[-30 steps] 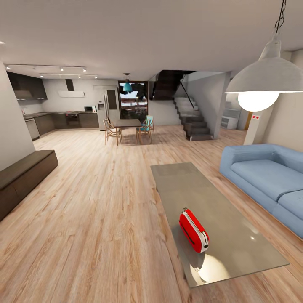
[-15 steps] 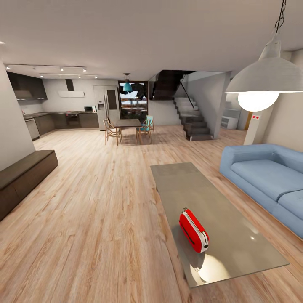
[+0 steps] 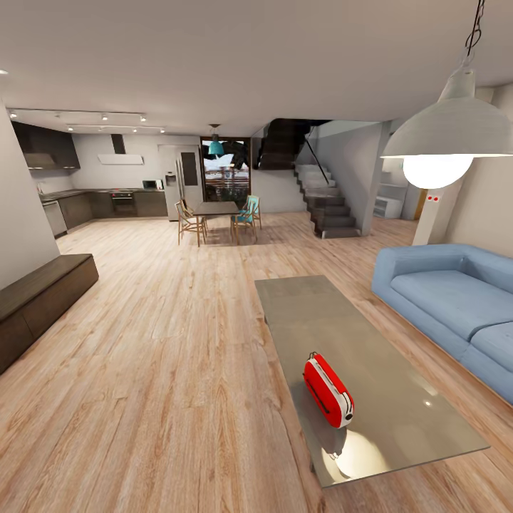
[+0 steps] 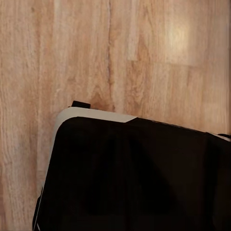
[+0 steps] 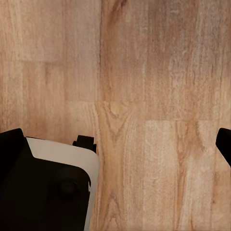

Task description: Turn on the radio receiver that's on the table in the living room.

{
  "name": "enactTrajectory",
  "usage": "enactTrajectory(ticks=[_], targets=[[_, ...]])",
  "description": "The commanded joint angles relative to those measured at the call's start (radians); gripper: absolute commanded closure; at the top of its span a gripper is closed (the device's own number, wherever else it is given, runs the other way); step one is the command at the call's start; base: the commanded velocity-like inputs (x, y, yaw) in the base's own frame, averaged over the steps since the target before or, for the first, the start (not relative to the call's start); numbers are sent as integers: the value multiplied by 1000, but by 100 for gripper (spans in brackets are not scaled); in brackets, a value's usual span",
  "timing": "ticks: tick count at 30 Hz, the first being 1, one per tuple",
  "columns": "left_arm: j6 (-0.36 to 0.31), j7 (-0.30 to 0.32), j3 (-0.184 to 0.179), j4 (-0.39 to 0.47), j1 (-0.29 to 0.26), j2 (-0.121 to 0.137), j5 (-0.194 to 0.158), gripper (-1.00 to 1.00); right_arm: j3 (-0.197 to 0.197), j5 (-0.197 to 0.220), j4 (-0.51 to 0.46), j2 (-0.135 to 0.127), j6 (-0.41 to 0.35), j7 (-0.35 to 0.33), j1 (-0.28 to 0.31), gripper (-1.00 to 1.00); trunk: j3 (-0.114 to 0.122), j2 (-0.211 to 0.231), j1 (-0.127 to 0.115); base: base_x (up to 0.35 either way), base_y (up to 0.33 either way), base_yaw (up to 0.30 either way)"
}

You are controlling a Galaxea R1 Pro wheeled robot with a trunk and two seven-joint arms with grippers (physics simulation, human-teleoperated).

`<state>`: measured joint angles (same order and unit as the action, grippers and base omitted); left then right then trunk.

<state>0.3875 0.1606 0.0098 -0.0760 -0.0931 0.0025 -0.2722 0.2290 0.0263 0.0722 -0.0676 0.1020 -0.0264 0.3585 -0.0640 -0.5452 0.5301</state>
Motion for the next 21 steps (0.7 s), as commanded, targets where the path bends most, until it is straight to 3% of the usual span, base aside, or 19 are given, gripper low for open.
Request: enactTrajectory(ticks=[1,21], targets=[[5,9,1,-5,-2,-4,-10,100,4,3,4,0,8,-3,2,-100,-2,-2,0,0,0,0],[5,8,1,-5,-2,-12,-10,100,4,3,4,0,8,-3,2,-100,-2,-2,0,0,0,0]])
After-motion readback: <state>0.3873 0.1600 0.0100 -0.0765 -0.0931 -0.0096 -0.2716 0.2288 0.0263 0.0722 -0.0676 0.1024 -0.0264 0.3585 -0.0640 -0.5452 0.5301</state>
